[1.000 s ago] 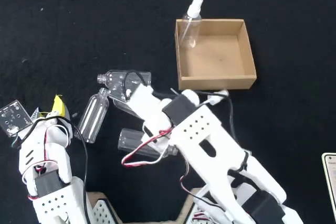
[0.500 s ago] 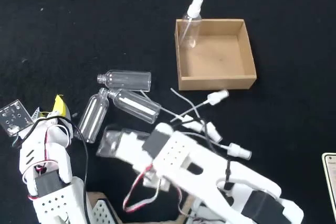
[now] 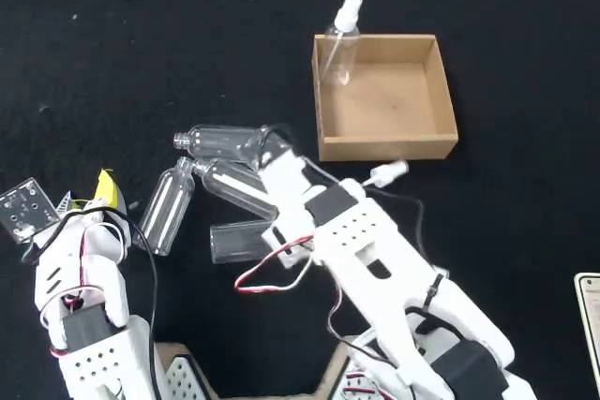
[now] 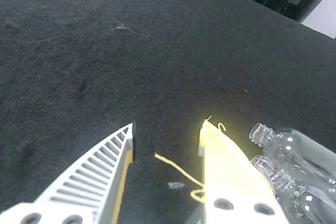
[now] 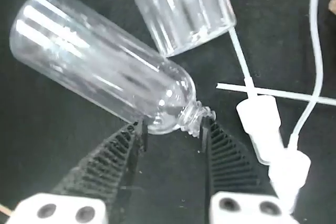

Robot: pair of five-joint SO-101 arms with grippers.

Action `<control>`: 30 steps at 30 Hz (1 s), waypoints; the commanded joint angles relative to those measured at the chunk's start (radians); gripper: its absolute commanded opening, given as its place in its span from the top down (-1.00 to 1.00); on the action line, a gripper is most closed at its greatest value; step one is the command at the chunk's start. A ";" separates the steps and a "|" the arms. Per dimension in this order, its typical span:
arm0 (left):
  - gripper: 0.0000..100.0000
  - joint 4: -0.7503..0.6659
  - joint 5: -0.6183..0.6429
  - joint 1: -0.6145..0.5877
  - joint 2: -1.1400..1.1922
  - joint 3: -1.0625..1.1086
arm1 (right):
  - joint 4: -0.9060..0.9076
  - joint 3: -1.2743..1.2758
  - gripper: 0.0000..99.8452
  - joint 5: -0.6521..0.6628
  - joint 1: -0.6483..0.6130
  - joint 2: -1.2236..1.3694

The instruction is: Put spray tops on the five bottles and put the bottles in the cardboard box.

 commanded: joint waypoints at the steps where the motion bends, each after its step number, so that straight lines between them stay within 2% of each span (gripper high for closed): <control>1: 0.60 -0.003 -0.012 0.015 -0.005 -0.008 | 0.003 -0.110 0.68 -0.106 0.018 0.008; 4: 0.60 -0.003 -0.012 0.013 -0.005 -0.008 | 0.008 -0.142 0.63 -0.160 0.005 0.008; 12: 0.60 -0.003 -0.012 0.012 -0.005 -0.008 | 0.038 -0.147 0.20 -0.347 -0.160 0.002; 15: 0.60 -0.003 -0.012 0.010 -0.005 -0.010 | 0.009 -0.136 0.19 -0.382 -0.209 0.016; 19: 0.60 -0.003 -0.012 0.016 -0.005 -0.010 | -0.114 -0.136 0.19 -0.621 -0.190 0.054; 22: 0.60 -0.003 -0.012 0.015 -0.005 -0.010 | -0.181 -0.134 0.19 -0.727 -0.193 0.096; 30: 0.60 -0.003 -0.012 0.010 -0.005 -0.010 | -0.209 -0.130 0.19 -0.740 -0.166 0.188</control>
